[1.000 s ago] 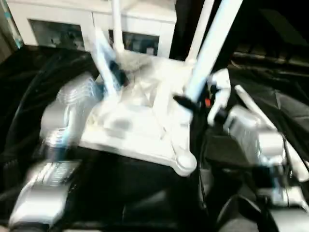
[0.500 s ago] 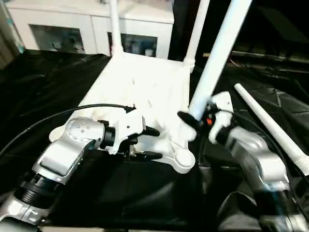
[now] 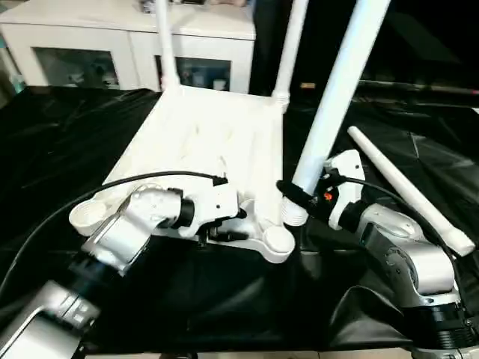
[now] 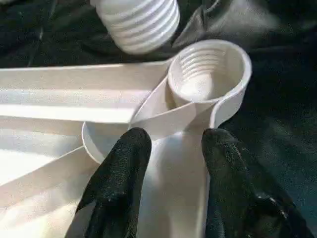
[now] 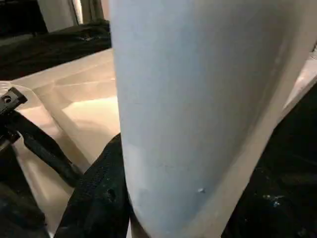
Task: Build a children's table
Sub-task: Pick table leg, then insert table leg to table base
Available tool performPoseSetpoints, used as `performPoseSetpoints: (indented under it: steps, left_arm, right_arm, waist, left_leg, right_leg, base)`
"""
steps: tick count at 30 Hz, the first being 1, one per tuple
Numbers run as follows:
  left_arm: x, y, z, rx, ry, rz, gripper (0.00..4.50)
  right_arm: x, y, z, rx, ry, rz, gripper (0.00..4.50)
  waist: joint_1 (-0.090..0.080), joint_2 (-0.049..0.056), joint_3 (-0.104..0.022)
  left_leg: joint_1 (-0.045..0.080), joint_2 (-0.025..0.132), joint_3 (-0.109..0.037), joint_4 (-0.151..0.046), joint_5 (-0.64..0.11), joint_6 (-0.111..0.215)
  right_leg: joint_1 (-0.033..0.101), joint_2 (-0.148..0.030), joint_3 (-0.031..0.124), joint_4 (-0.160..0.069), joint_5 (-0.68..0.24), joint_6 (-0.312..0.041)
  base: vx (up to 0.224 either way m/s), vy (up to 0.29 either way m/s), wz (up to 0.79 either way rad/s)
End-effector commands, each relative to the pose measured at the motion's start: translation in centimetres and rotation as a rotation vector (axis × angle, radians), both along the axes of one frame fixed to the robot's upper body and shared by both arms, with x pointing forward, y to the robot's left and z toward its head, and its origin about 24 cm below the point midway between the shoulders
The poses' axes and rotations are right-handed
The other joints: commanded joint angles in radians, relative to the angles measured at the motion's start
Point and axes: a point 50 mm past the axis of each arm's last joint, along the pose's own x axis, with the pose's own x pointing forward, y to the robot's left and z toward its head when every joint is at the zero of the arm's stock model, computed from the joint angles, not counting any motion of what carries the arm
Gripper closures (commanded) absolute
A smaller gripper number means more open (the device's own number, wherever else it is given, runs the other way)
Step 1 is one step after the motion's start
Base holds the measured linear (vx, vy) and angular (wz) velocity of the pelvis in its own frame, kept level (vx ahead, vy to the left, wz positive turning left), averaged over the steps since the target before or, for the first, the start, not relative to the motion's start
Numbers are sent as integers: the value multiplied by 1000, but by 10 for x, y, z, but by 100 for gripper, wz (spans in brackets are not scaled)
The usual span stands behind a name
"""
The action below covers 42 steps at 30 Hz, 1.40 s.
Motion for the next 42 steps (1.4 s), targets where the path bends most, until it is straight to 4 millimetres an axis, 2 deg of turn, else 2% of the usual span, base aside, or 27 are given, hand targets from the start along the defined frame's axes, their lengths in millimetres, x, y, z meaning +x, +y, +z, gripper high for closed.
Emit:
performPoseSetpoints:
  steps: [1,4,5,7,8,10,12,15,16,19,22,24,26,27,30,32,35,42]
  left_arm:
    - [3,-1,-2,27,10,-28,274]
    - [4,-1,-3,28,37,-37,289]
    - [4,0,-3,24,58,-42,300]
    - [4,0,-3,20,72,-45,319]
    - [4,0,1,-19,114,-52,326]
    - [4,-1,5,-59,142,-64,333]
    - [4,-2,10,-91,147,-73,361]
    - [4,-2,13,-100,162,-86,372]
    - [4,-2,13,-97,172,-88,351]
    - [0,1,7,-62,226,-102,337]
    - [-2,3,3,-37,241,-100,299]
    - [-2,5,-2,8,211,-94,291]
    - [-1,6,-4,22,195,-89,293]
    - [0,8,-7,45,168,-75,293]
    - [1,10,-11,63,157,-65,293]
    - [2,11,-11,61,160,-59,293]
    - [3,11,-9,50,150,-48,329]
    - [2,13,-12,61,167,-65,367]
  right_arm:
    - [-1,-4,6,-8,-20,0,261]
    - [-1,-5,6,-9,-19,-2,261]
    - [-1,-5,6,-12,-18,-3,261]
    - [-1,-6,6,-13,-17,-4,261]
    - [-2,-7,5,-17,-16,-5,261]
    - [-1,-8,6,-18,-15,-7,261]
    - [-1,-9,6,-19,-16,-10,261]
    - [-1,-10,6,-23,-17,-12,261]
    - [-1,-10,6,-23,-17,-12,261]
    - [-1,-9,5,-26,-18,-9,261]
    - [-1,-8,5,-28,-18,-6,261]
    - [-1,-9,5,-30,-18,-5,261]
    - [0,-9,5,-31,-17,-5,261]
    - [0,-8,4,-31,-17,-3,261]
    - [1,-5,5,-29,-17,7,261]
    - [1,-5,5,-29,-17,9,261]
    - [1,-4,5,-31,-18,13,261]
    - [0,-6,4,-37,-13,15,261]
  waist:
    - [-2,16,-70]
    - [-1,18,-73]
    - [1,17,-75]
    - [1,18,-75]
    - [3,20,-78]
    - [3,21,-79]
    - [5,20,-81]
    - [4,20,-81]
    - [5,21,-81]
    - [3,19,-77]
    - [2,21,-75]
    - [2,16,-74]
    - [3,18,-73]
    - [2,14,-73]
    - [4,13,-73]
    - [4,13,-73]
    - [4,11,-74]
    - [4,13,-74]
  left_leg:
    - [28,41,-36,-82,-421,-67]
    - [23,42,-34,-83,-391,-65]
    - [26,42,-32,-82,-385,-64]
    - [23,42,-30,-82,-371,-63]
    - [23,42,-28,-81,-350,-61]
    - [21,42,-27,-80,-335,-59]
    - [19,41,-24,-77,-306,-49]
    - [17,41,-23,-77,-287,-43]
    - [18,41,-23,-77,-286,-42]
    - [20,41,-23,-79,-306,-44]
    - [22,43,-25,-81,-325,-50]
    - [22,43,-25,-82,-338,-50]
    - [23,43,-26,-82,-343,-51]
    - [23,43,-26,-82,-344,-51]
    - [22,42,-28,-82,-342,-49]
    - [23,43,-28,-82,-340,-48]
    - [21,43,-28,-82,-333,-46]
    - [21,43,-26,-82,-327,-45]
  right_leg:
    - [25,-73,52,-103,-478,-91]
    - [29,-71,55,-92,-411,-115]
    - [28,-71,56,-91,-387,-127]
    - [31,-70,57,-85,-353,-142]
    - [34,-70,58,-78,-309,-158]
    - [35,-69,58,-74,-281,-171]
    - [39,-68,59,-71,-245,-185]
    - [41,-67,58,-70,-238,-185]
    - [41,-67,58,-71,-241,-184]
    - [39,-68,58,-77,-294,-171]
    - [36,-68,58,-81,-332,-159]
    - [35,-68,58,-84,-358,-151]
    - [34,-70,57,-88,-381,-141]
    - [34,-70,57,-89,-390,-137]
    - [33,-73,56,-92,-426,-115]
    - [31,-73,56,-93,-426,-116]
    - [31,-73,57,-90,-409,-123]
    - [32,-72,58,-87,-378,-137]
  base:
    - [0,0,0]
    - [0,0,0]
    - [0,0,0]
    - [0,0,0]
    - [0,0,0]
    - [0,0,0]
    - [0,0,0]
    - [0,0,0]
    - [0,0,0]
    - [0,0,0]
    - [0,0,0]
    - [0,0,0]
    - [0,0,0]
    - [0,0,0]
    - [0,0,0]
    - [0,0,0]
    - [0,0,0]
    - [0,0,0]
